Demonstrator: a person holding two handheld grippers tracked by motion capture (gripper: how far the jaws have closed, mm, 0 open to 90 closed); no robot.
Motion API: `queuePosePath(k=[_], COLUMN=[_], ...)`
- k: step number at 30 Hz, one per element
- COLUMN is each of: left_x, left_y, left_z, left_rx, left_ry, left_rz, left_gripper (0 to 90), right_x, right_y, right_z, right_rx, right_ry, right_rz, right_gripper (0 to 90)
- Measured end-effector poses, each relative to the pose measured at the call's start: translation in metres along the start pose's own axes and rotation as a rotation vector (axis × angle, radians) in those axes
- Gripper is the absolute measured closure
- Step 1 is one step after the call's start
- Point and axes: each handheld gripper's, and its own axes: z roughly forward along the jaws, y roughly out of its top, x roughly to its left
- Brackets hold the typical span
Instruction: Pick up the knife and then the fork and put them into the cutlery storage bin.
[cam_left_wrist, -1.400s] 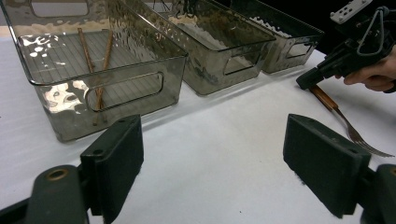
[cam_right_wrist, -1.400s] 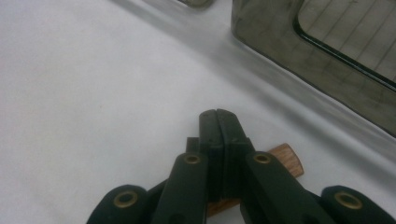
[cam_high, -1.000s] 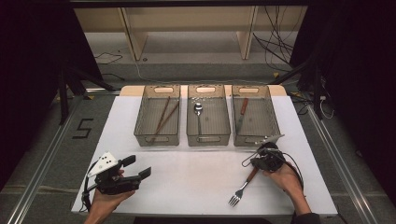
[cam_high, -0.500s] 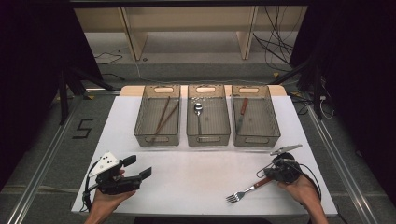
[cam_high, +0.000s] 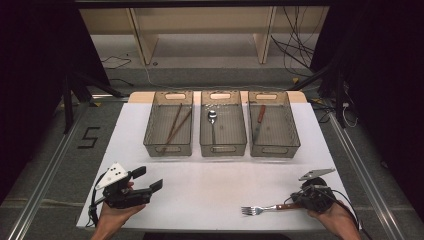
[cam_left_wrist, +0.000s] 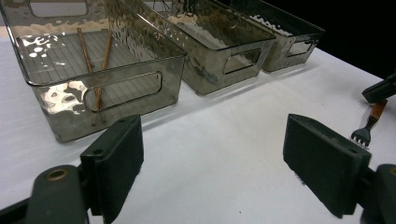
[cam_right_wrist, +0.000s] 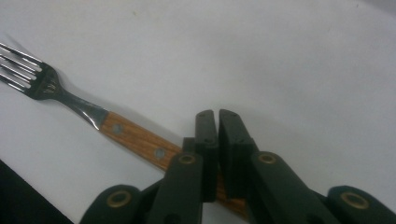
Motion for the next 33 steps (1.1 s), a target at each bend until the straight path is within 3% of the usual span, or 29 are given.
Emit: queuePosePath(k=[2,4,8,13,22,33], left_x=[0.0,0.001,0.0,0.001,0.0,0.001], left_y=[0.0,0.0,0.0,0.0,0.0,0.0], left_z=[0.0,0.0,0.0,0.0,0.0,0.0], left_rx=[0.001,-0.001,-0.004,-0.002,-0.002,-0.004], left_ry=[0.001,0.001,0.002,0.001,0.001,0.002], left_rz=[0.0,-0.004,-0.006,-0.003,-0.004,-0.004], left_gripper=[19.8,19.9,19.9,19.9,19.9,19.9], right_x=[0.001,0.003,0.007,0.014,0.028,0.035], right_y=[0.003,0.008,0.016,0.023,0.025,0.028], right_z=[-0.003,-0.007,-0.015,-0.016,0.001,0.011], right_rx=[0.0,0.003,0.009,0.063,0.167,0.242], right_ry=[0.002,0.018,0.051,0.08,0.105,0.091], right_rz=[-0.017,-0.077,-0.144,-0.237,-0.344,-0.383], right_gripper=[78.1,66.6,47.1,35.1,34.0,42.8])
